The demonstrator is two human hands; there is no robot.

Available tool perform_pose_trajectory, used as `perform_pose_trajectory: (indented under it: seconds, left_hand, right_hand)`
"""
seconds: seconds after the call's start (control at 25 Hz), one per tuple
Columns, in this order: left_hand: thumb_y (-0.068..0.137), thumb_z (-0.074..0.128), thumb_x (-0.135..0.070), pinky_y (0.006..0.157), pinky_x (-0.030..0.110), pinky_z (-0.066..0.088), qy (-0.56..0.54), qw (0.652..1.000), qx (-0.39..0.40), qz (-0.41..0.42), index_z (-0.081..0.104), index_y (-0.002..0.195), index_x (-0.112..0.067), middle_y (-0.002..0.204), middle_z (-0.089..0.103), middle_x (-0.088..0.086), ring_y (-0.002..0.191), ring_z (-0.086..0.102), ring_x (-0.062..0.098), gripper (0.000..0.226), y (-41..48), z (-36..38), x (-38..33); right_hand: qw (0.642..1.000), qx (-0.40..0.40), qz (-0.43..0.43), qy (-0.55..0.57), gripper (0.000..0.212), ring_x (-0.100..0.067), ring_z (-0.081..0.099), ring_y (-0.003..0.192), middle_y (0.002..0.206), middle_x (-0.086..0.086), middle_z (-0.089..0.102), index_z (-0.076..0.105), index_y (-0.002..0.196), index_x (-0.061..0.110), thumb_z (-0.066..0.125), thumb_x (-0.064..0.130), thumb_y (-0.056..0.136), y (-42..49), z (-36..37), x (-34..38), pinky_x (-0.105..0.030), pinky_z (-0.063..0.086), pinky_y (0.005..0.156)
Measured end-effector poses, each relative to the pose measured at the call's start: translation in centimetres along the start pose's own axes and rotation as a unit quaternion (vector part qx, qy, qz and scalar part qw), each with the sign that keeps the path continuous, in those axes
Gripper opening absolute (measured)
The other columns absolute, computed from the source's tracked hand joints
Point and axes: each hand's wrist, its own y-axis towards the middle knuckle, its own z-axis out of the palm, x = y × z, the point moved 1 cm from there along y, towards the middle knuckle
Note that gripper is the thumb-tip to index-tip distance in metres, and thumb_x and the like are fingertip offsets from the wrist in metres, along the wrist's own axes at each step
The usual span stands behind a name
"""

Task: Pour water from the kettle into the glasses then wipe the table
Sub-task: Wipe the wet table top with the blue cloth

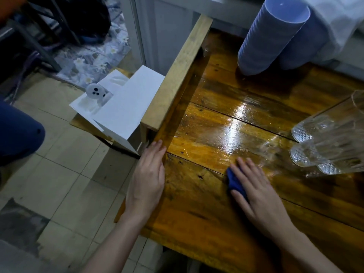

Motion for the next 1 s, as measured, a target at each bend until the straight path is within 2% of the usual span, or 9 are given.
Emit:
perform_pose_trajectory:
  seconds: [0.12,0.2,0.36,0.44,0.6,0.76,0.88,1.0]
  left_hand:
    - [0.097,0.032,-0.015,0.117,0.034,0.024,0.041,0.999,-0.001,0.019,0.048,0.138,-0.008,0.147,0.044,0.006,0.140,0.034,0.016,0.045,0.0,0.1,-0.3]
    - [0.096,0.030,-0.015,0.116,0.033,0.023,0.063,0.998,-0.005,0.029,0.047,0.139,-0.007,0.147,0.044,0.008,0.139,0.036,0.019,0.047,0.1,0.2,-0.4]
    - [0.096,0.029,-0.015,0.117,0.035,0.026,0.088,0.996,0.010,0.030,0.041,0.143,-0.009,0.150,0.040,0.007,0.142,0.031,0.016,0.049,0.0,0.1,-0.3]
    - [0.098,0.030,-0.011,0.116,0.035,0.030,0.055,0.998,0.009,0.009,0.040,0.144,-0.010,0.151,0.039,0.005,0.142,0.031,0.014,0.047,0.1,-0.1,-0.3]
    - [0.100,0.032,-0.011,0.112,0.027,0.032,-0.037,0.998,-0.026,-0.032,0.041,0.142,-0.014,0.149,0.041,-0.001,0.138,0.036,0.009,0.043,0.3,-0.4,0.0]
    - [0.101,0.035,-0.014,0.113,0.031,0.030,0.009,1.000,-0.012,-0.018,0.043,0.141,-0.009,0.148,0.041,0.004,0.139,0.034,0.015,0.040,0.1,-0.2,-0.3]
    - [0.101,0.032,-0.027,0.117,0.041,0.025,0.141,0.988,0.040,0.039,0.040,0.143,-0.009,0.152,0.035,0.010,0.144,0.027,0.021,0.047,-0.1,-0.1,-0.8]
    - [0.101,0.028,-0.037,0.120,0.039,0.013,0.204,0.970,0.094,0.097,0.030,0.148,-0.011,0.157,0.024,0.009,0.147,0.018,0.021,0.054,0.7,0.3,-1.8]
  right_hand:
    - [0.993,-0.037,0.109,0.028,0.066,-0.015,-0.001,0.151,0.163,-0.001,0.015,0.020,0.155,0.021,0.020,0.056,0.099,2.8,-0.6,0.2,-0.037,-0.002,0.122]
    - [0.987,-0.067,0.146,0.030,0.067,-0.019,0.002,0.150,0.162,-0.004,0.017,0.020,0.155,0.020,0.019,0.056,0.098,6.9,-0.7,2.1,-0.040,-0.003,0.120]
    - [0.995,-0.060,0.073,0.009,0.063,-0.024,0.005,0.151,0.163,-0.007,0.017,0.023,0.154,0.022,0.023,0.053,0.100,14.2,0.2,8.4,-0.047,0.003,0.122]
    - [0.998,-0.061,0.026,0.008,0.061,-0.025,0.008,0.151,0.162,-0.008,0.021,0.028,0.153,0.021,0.025,0.050,0.100,15.0,0.7,11.5,-0.049,0.007,0.121]
    - [0.998,-0.052,-0.027,0.019,0.059,-0.026,0.011,0.150,0.160,-0.010,0.024,0.032,0.152,0.020,0.027,0.046,0.100,10.5,1.6,13.6,-0.050,0.014,0.120]
    - [0.998,-0.035,-0.057,-0.008,0.059,-0.027,0.019,0.149,0.160,-0.008,0.026,0.029,0.152,0.023,0.029,0.048,0.099,2.9,2.2,11.6,-0.047,0.016,0.115]
    - [0.999,-0.033,0.008,-0.022,0.061,-0.026,0.020,0.148,0.160,-0.008,0.025,0.028,0.153,0.022,0.025,0.052,0.100,-2.1,1.9,6.5,-0.048,0.017,0.115]
    - [0.994,-0.027,0.109,-0.011,0.063,-0.026,0.019,0.148,0.159,-0.010,0.027,0.031,0.152,0.017,0.027,0.050,0.099,-3.8,1.0,2.5,-0.047,0.017,0.117]
